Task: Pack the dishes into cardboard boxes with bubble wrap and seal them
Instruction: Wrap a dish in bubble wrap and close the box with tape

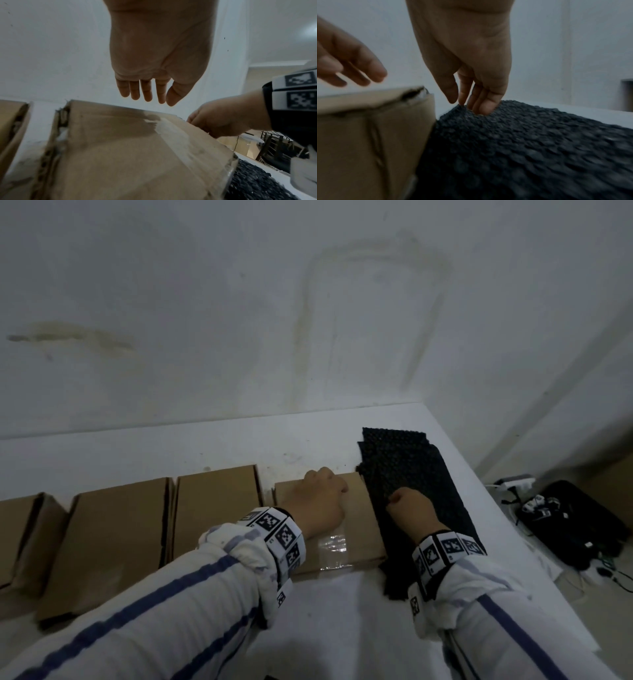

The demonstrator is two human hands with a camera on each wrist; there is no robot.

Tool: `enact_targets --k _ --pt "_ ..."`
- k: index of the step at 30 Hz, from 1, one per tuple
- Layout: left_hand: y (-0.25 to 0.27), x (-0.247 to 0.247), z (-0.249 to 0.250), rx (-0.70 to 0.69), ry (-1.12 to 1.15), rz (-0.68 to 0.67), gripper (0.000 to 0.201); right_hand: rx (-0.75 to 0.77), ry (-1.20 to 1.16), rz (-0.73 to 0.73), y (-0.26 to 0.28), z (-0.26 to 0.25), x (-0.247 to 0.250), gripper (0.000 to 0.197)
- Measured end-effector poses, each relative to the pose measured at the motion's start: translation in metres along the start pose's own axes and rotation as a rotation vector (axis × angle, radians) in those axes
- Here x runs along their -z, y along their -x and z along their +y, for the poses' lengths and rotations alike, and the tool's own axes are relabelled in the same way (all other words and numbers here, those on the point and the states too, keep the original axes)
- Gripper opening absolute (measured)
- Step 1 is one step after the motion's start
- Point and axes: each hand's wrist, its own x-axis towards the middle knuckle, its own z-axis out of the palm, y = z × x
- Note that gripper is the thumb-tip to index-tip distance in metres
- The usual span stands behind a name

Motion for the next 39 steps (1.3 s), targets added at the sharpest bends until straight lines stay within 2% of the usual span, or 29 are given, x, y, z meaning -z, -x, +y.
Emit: enact_targets --k 3,5,10,14,16,18,21,22,25,27,28,30,31,33,34,35,37,39 --pt "-0.008 -0.009 0.005 -0.003 -0.029 0.026 0.042 -0.057 0.071 -0.076 -0.008 0.018 -0.014 0.045" --pt "-0.013 -0.014 0.008 -0.007 -0.037 0.041 0.041 -0.052 0.077 -0.069 -0.012 0.023 -0.022 0.049" --pt "-0.023 -0.021 0.013 -0.020 -0.031 0.067 0.039 0.002 0.113 -0.015 -0.019 0.027 -0.023 0.023" --pt "-0.027 -0.022 0.017 -0.033 0.002 0.109 0.034 0.016 0.016 0.041 -0.013 0.022 -0.004 0.024" --pt "-0.031 -0.019 0.020 -0.037 0.100 0.123 0.028 0.021 -0.103 0.092 -0.007 0.009 0.012 0.023" --pt "-0.032 -0.012 0.026 -0.006 0.299 0.110 0.029 0.077 -0.195 0.116 0.003 -0.010 0.027 0.022" --pt "-0.029 0.003 0.034 0.103 0.625 0.087 0.047 0.237 -0.393 0.025 0.022 -0.042 0.038 0.016" --pt "-0.027 0.008 0.034 0.146 0.705 0.093 0.047 0.277 -0.472 -0.026 0.028 -0.050 0.039 0.015" --pt "-0.018 0.022 0.019 0.263 0.896 0.118 0.023 0.291 -0.631 -0.206 0.037 -0.068 0.037 0.019" --pt "-0.009 0.028 0.001 0.295 0.902 0.170 0.013 0.307 -0.668 -0.237 0.040 -0.078 0.032 0.019" --pt "-0.003 0.031 -0.007 0.309 0.899 0.202 0.013 0.333 -0.636 -0.184 0.040 -0.083 0.029 0.021" --pt "0.009 0.039 -0.024 0.324 0.907 0.248 0.014 0.444 -0.365 -0.020 0.037 -0.095 0.023 0.040" --pt "0.017 0.043 -0.031 0.315 0.929 0.265 0.015 0.509 -0.195 -0.006 0.038 -0.102 0.020 0.055" --pt "0.036 0.052 -0.046 0.273 0.999 0.282 0.016 0.573 0.016 -0.142 0.044 -0.121 0.015 0.076" --pt "0.048 0.057 -0.053 0.246 1.027 0.297 0.015 0.582 0.041 -0.225 0.048 -0.132 0.012 0.076" --pt "0.059 0.062 -0.062 0.223 1.049 0.333 0.013 0.596 0.039 -0.278 0.052 -0.144 0.008 0.066" --pt "0.084 0.072 -0.082 0.205 1.060 0.438 0.014 0.669 0.015 -0.295 0.064 -0.170 -0.003 0.033" --pt "0.109 0.081 -0.107 0.218 0.966 0.513 0.044 0.721 -0.034 -0.320 0.079 -0.198 -0.011 0.016"
